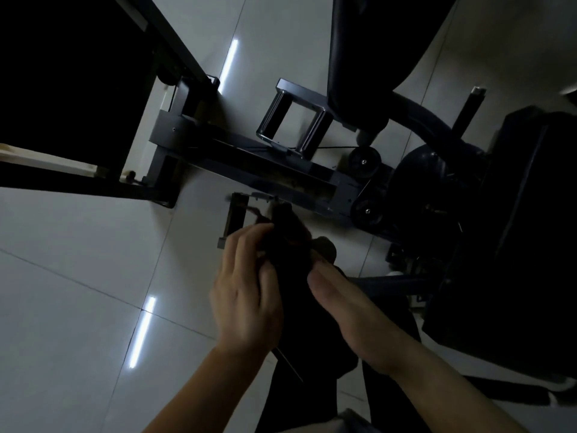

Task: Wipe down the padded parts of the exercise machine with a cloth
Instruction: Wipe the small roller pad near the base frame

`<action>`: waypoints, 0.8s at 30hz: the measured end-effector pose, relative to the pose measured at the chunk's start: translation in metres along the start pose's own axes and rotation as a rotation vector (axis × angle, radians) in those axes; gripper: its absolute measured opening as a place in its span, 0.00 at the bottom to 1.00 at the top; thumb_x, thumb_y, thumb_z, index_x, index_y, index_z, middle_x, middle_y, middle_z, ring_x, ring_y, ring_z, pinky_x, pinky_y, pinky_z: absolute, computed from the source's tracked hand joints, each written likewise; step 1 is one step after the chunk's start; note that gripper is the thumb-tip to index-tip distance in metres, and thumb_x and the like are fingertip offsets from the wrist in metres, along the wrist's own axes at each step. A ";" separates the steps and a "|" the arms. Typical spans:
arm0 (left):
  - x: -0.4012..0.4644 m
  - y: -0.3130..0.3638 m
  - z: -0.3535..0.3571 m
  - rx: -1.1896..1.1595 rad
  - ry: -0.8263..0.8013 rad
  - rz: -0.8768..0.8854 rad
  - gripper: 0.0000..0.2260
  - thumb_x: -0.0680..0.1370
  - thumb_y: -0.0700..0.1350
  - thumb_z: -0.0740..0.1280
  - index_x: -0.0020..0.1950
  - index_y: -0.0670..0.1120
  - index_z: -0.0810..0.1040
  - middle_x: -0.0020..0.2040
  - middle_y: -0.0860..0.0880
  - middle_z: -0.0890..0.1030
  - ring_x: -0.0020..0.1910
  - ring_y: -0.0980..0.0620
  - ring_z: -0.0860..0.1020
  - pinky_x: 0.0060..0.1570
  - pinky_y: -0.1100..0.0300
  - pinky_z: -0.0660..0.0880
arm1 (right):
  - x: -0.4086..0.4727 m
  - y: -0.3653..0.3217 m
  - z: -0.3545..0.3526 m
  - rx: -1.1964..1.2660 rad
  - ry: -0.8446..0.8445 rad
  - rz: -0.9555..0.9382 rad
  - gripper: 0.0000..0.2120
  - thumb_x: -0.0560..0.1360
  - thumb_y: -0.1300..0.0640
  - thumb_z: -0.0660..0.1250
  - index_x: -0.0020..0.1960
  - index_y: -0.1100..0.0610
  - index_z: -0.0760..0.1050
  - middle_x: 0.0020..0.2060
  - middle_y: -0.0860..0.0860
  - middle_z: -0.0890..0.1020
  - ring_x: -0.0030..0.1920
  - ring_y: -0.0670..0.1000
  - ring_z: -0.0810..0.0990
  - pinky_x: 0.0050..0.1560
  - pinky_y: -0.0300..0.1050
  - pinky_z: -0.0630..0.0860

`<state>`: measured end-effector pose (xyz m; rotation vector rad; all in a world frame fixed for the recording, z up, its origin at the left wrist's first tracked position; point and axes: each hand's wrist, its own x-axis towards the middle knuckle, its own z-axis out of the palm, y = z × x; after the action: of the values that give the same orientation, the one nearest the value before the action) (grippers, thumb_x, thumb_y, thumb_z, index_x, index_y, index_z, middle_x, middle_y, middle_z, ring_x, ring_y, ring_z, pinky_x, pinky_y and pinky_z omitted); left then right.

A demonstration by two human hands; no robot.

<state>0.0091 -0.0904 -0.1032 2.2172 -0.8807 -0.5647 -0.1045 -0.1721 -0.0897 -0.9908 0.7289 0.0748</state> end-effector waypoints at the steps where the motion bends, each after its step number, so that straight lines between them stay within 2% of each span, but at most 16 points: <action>1: 0.000 -0.001 0.000 -0.009 -0.003 0.008 0.18 0.74 0.48 0.52 0.62 0.49 0.69 0.58 0.47 0.76 0.50 0.51 0.77 0.42 0.50 0.77 | -0.003 -0.009 0.004 0.004 -0.030 -0.030 0.16 0.78 0.46 0.51 0.62 0.28 0.64 0.66 0.27 0.65 0.68 0.29 0.60 0.64 0.23 0.58; 3: 0.001 -0.003 0.001 -0.016 -0.003 -0.004 0.21 0.73 0.48 0.52 0.63 0.44 0.70 0.57 0.44 0.76 0.48 0.46 0.77 0.39 0.52 0.76 | 0.007 -0.006 0.004 -0.041 -0.063 -0.078 0.18 0.79 0.47 0.52 0.60 0.24 0.63 0.66 0.27 0.66 0.68 0.29 0.61 0.64 0.23 0.60; 4: 0.001 -0.002 0.001 -0.009 -0.003 -0.013 0.22 0.74 0.48 0.52 0.64 0.43 0.71 0.58 0.44 0.76 0.48 0.47 0.78 0.39 0.54 0.76 | 0.020 0.001 0.000 -0.065 -0.046 -0.074 0.19 0.80 0.50 0.52 0.63 0.28 0.63 0.67 0.32 0.68 0.69 0.34 0.63 0.66 0.28 0.61; 7: 0.002 -0.003 0.002 -0.014 -0.016 0.002 0.19 0.76 0.49 0.52 0.65 0.52 0.70 0.63 0.52 0.73 0.53 0.60 0.76 0.44 0.57 0.77 | 0.079 0.039 -0.025 -0.168 0.013 0.129 0.19 0.82 0.57 0.52 0.73 0.49 0.61 0.70 0.49 0.69 0.70 0.49 0.66 0.67 0.38 0.63; 9: 0.002 -0.004 0.003 -0.023 -0.039 0.005 0.19 0.75 0.48 0.51 0.65 0.55 0.69 0.63 0.54 0.72 0.54 0.62 0.76 0.42 0.54 0.78 | 0.116 0.068 -0.045 -0.214 0.054 0.298 0.18 0.82 0.56 0.52 0.71 0.56 0.64 0.66 0.55 0.72 0.64 0.53 0.72 0.59 0.38 0.66; 11: 0.001 -0.005 0.002 -0.024 -0.049 0.005 0.19 0.75 0.47 0.51 0.64 0.55 0.70 0.62 0.55 0.73 0.52 0.62 0.77 0.41 0.53 0.78 | 0.135 0.090 -0.057 -0.187 0.075 0.394 0.16 0.82 0.53 0.51 0.67 0.55 0.66 0.61 0.55 0.73 0.57 0.52 0.73 0.56 0.41 0.67; 15: 0.004 -0.001 -0.001 -0.023 -0.062 -0.006 0.19 0.74 0.48 0.50 0.62 0.56 0.70 0.60 0.57 0.73 0.50 0.59 0.77 0.41 0.51 0.78 | 0.130 0.114 -0.063 -0.127 0.114 0.450 0.19 0.82 0.52 0.49 0.68 0.59 0.64 0.59 0.56 0.73 0.59 0.54 0.73 0.60 0.45 0.67; 16: 0.005 -0.001 -0.001 -0.009 -0.066 -0.004 0.19 0.74 0.48 0.50 0.62 0.56 0.70 0.60 0.56 0.73 0.50 0.59 0.77 0.41 0.51 0.78 | 0.124 0.114 -0.063 -0.128 0.126 0.470 0.19 0.82 0.52 0.49 0.68 0.60 0.64 0.59 0.57 0.73 0.60 0.55 0.72 0.61 0.45 0.67; 18: 0.010 0.000 -0.002 0.020 -0.089 0.025 0.18 0.74 0.48 0.50 0.61 0.54 0.71 0.59 0.55 0.74 0.50 0.58 0.77 0.41 0.50 0.77 | 0.108 0.119 -0.069 -0.143 0.130 0.518 0.24 0.82 0.47 0.49 0.73 0.58 0.60 0.67 0.57 0.69 0.66 0.56 0.70 0.66 0.47 0.66; 20: 0.018 0.002 -0.003 0.029 -0.137 0.053 0.18 0.75 0.49 0.50 0.61 0.54 0.70 0.57 0.54 0.76 0.50 0.55 0.77 0.42 0.49 0.77 | 0.097 0.112 -0.067 -0.034 0.178 0.582 0.30 0.79 0.40 0.53 0.74 0.56 0.58 0.69 0.54 0.70 0.65 0.55 0.73 0.60 0.46 0.71; 22: 0.027 0.004 -0.005 0.061 -0.179 0.091 0.18 0.75 0.50 0.50 0.61 0.53 0.71 0.54 0.53 0.77 0.49 0.54 0.77 0.41 0.50 0.77 | 0.082 0.106 -0.065 0.149 0.235 0.537 0.33 0.73 0.36 0.63 0.70 0.55 0.66 0.60 0.51 0.80 0.54 0.52 0.82 0.53 0.46 0.77; 24: 0.034 0.008 -0.006 0.113 -0.205 0.128 0.20 0.74 0.51 0.50 0.62 0.52 0.73 0.52 0.53 0.78 0.47 0.53 0.77 0.40 0.53 0.77 | 0.063 0.099 -0.057 0.230 0.363 0.404 0.26 0.71 0.44 0.70 0.64 0.57 0.73 0.48 0.51 0.85 0.46 0.51 0.85 0.49 0.45 0.79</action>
<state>0.0322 -0.1163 -0.0981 2.2105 -1.1774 -0.7051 -0.1234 -0.1770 -0.2186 -0.6313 1.2376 0.1608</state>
